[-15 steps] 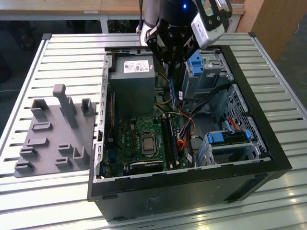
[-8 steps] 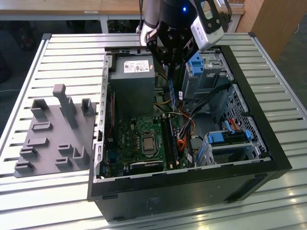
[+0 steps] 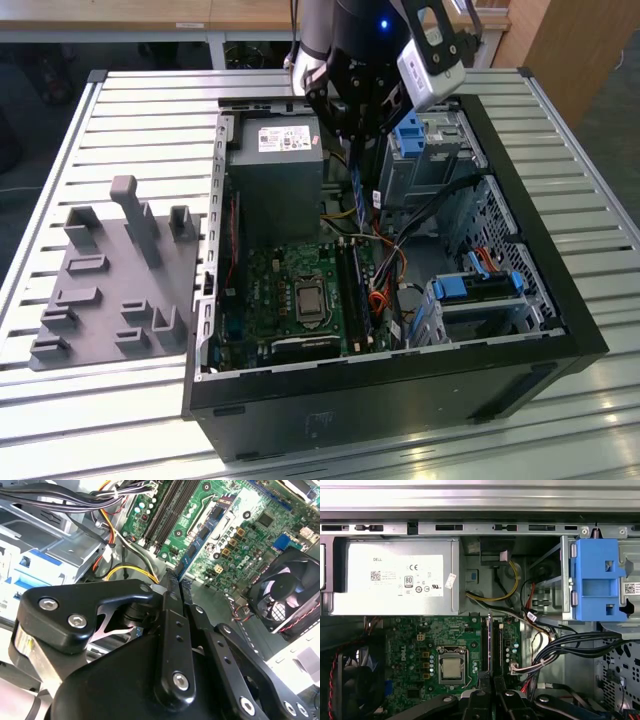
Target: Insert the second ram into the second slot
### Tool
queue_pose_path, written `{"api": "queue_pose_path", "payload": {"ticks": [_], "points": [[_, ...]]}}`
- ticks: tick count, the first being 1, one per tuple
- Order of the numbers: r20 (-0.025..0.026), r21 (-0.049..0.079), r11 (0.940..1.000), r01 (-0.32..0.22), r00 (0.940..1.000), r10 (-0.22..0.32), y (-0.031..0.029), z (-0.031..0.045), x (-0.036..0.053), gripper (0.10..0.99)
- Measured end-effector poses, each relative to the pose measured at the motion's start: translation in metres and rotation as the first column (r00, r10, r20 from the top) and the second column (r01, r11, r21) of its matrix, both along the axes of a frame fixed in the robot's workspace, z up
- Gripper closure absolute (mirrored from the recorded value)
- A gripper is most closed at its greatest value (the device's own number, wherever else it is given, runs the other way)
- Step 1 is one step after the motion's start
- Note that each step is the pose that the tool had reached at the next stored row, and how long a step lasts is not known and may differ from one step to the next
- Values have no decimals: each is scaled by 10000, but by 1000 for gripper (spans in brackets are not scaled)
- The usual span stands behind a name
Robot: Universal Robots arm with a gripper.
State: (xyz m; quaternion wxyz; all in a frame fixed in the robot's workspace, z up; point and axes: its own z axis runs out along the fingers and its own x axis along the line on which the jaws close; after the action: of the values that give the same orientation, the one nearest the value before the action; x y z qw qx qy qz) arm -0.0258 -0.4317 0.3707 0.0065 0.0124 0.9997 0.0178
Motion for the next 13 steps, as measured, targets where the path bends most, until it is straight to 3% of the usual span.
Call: {"api": "queue_pose_path", "payload": {"ticks": [13], "points": [[-4, 1, 10000, 0, 10000, 0, -6, -36, 0, 949]]}}
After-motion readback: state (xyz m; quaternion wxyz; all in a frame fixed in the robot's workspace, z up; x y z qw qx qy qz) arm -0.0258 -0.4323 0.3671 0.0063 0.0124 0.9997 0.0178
